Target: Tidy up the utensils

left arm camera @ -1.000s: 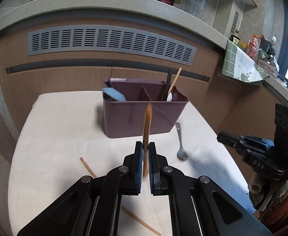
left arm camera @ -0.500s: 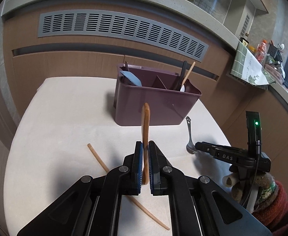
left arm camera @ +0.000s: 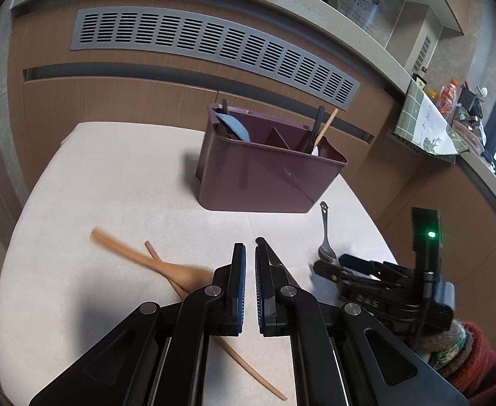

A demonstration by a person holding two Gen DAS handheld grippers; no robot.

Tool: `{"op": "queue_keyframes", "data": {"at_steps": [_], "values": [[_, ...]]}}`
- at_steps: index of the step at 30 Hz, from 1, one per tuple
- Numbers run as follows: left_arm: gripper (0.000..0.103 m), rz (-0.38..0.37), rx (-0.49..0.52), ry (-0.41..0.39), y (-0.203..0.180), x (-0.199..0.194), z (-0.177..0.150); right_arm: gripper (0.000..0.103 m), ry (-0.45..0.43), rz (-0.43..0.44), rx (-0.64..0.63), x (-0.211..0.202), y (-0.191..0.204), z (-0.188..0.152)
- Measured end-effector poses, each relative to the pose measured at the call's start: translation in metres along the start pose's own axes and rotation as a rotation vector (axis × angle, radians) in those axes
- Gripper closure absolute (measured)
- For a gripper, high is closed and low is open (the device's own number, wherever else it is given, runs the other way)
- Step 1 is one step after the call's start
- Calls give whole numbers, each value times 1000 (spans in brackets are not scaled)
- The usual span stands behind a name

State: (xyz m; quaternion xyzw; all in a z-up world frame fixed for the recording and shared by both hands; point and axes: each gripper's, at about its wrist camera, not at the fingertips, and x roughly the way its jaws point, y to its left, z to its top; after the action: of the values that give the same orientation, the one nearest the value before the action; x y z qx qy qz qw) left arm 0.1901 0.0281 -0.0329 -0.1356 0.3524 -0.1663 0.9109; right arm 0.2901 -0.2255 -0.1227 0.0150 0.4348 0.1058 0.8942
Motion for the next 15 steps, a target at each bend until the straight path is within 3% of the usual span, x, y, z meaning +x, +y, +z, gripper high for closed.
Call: {"op": "queue_keyframes", "data": {"at_steps": [6, 7, 8, 11, 14, 15], "values": [[96, 28, -33, 6, 26, 3, 3, 54, -21, -126, -48, 13, 11, 15], [96, 31, -45, 16, 34, 8, 4, 58, -20, -128, -50, 13, 11, 16], [96, 36, -57, 31, 41, 12, 5, 76, -25, -136, -65, 10, 10, 15], [96, 39, -112, 78, 62, 27, 7, 76, -34, -125, -93, 1, 2, 10], [96, 42, -134, 101, 70, 35, 5, 78, -101, -134, -91, -25, -15, 3], [96, 42, -137, 105, 70, 36, 4, 102, -126, -124, -87, -36, -21, 2]]}}
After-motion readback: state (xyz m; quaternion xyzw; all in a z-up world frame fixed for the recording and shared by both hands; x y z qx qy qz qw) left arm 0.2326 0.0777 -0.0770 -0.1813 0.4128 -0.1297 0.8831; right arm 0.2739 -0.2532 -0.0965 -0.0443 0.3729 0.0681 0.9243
